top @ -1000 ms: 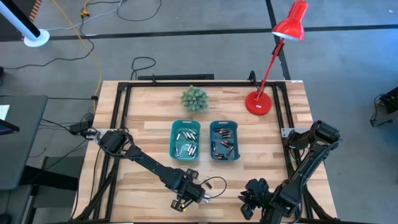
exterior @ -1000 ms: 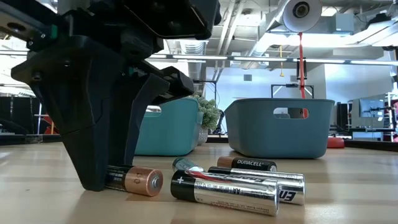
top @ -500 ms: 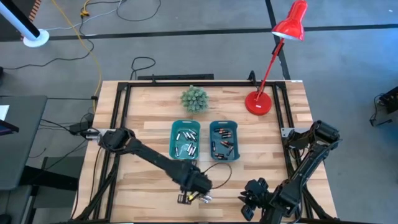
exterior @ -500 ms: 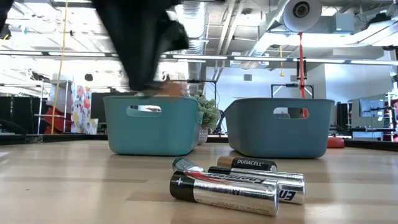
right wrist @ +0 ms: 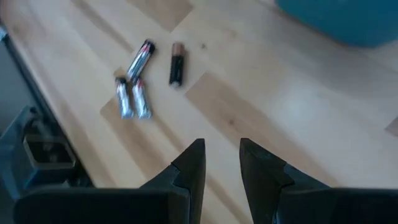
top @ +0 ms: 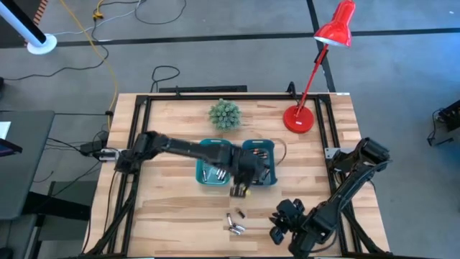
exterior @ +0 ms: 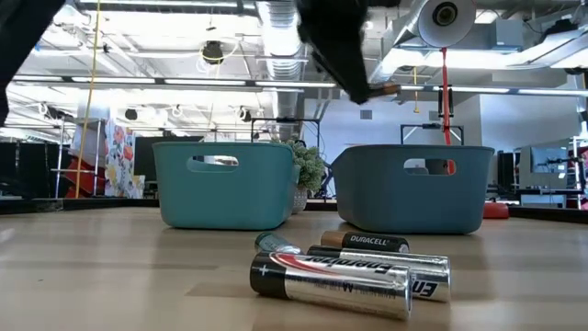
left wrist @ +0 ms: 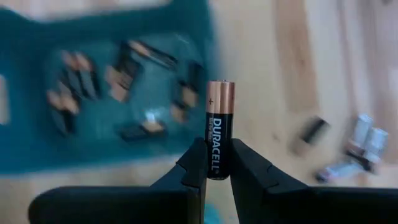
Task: Sort batteries
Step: Put the black battery into the blue bin
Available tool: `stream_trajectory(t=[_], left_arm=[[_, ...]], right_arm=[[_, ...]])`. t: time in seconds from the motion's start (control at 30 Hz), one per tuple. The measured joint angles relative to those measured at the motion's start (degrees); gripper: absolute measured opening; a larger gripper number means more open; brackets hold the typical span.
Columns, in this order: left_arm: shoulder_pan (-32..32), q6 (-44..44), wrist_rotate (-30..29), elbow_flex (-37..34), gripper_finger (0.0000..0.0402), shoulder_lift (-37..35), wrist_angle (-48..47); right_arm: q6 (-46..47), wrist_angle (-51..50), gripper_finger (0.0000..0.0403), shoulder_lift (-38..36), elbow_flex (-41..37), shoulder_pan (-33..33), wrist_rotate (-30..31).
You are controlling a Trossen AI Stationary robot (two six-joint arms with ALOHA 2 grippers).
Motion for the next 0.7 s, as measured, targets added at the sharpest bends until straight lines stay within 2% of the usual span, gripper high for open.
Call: stream_trajectory(t=[0.2,0.43,0.7], left_arm=[[6.2,8.9,1.5,0.4,0.0039,1.0,5.9],[9.9,16.7,4.8,0.2,0.0039,6.6,7.8],[12.5,16.4,5.0,0.2,0.0039,11.9,10.0]], right_arm=[[4.7,-2.1,0.0115,0.0,0.0,-3.4,0.0],[7.9,-2.6,0.0115,0.0,0.0,-7.3,0.0],[10.9,-2.1,0.0115,0.0,0.0,-10.2,0.0]])
